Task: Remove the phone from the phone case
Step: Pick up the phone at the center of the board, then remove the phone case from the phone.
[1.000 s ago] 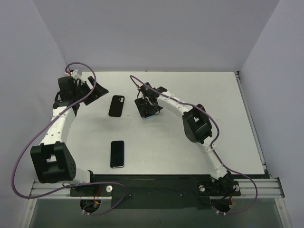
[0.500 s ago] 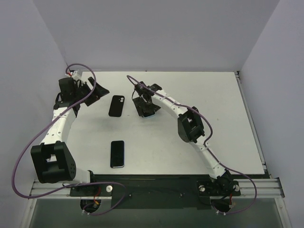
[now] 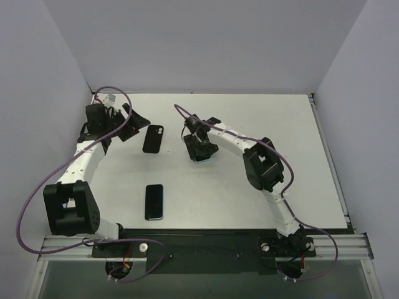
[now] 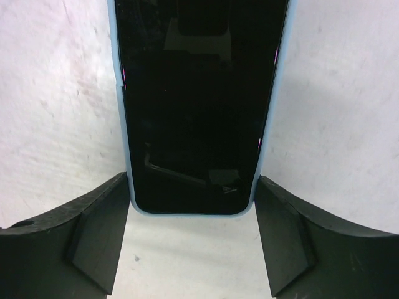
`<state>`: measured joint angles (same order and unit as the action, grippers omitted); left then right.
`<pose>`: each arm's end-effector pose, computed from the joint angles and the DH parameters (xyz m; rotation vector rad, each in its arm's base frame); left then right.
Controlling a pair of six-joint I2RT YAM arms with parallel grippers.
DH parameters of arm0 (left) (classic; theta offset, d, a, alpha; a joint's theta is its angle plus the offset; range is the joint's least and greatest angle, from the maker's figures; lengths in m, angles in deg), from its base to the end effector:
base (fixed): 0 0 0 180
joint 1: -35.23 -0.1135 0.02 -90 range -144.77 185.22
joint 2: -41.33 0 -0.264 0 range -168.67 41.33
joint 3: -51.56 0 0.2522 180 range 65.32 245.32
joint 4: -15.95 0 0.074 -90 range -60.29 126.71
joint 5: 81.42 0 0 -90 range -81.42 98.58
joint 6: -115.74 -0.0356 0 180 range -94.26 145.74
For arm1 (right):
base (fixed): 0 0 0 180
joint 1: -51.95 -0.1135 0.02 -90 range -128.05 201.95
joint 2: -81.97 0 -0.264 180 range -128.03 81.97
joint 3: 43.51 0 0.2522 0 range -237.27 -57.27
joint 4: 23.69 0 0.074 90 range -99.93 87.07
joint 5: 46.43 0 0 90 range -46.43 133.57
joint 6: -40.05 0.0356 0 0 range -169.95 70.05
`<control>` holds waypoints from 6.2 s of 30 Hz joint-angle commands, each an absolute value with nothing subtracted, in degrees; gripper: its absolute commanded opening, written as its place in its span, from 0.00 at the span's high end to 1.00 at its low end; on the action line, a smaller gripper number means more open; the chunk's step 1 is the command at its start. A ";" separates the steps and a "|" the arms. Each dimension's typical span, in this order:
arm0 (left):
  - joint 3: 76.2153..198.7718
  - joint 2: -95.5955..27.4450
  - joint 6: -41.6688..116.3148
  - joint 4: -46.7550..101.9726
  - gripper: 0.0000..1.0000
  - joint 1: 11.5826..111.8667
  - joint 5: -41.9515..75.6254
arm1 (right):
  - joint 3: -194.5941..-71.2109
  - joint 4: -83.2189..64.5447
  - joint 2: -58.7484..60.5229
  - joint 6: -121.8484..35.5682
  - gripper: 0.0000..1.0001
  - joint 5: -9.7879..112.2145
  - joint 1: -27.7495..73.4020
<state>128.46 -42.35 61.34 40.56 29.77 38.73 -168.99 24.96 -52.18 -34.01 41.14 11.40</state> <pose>0.3310 0.0137 0.2915 -0.4460 2.1103 -0.8659 0.3903 0.3319 0.1727 -0.5388 2.5458 0.3124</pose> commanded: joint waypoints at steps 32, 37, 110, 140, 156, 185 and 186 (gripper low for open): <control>104.17 -59.57 107.49 -11.23 0.56 72.49 21.49 | -98.14 -19.71 2.69 -14.00 1.00 68.80 12.76; 103.38 -52.48 97.14 -7.39 1.00 72.40 21.32 | -95.68 -12.40 12.17 -17.17 0.30 64.58 11.43; 102.41 -13.07 130.86 -36.73 1.00 76.62 52.26 | -123.01 -1.67 19.48 -59.19 1.00 74.89 -3.86; 88.62 -20.28 114.95 -53.78 1.00 78.82 11.83 | -88.56 -68.82 27.92 -2.67 0.30 56.50 -9.65; 86.77 -11.32 111.35 -47.37 1.00 79.96 6.11 | -91.89 -60.12 26.34 -15.50 0.57 42.09 -17.92; 88.17 -12.81 121.26 -46.15 1.00 79.62 8.56 | -94.00 -55.66 22.38 -24.08 1.00 47.34 -15.90; 88.96 -13.42 125.37 -45.18 1.00 79.09 10.40 | -94.96 -51.29 22.38 -29.86 1.00 49.27 -15.81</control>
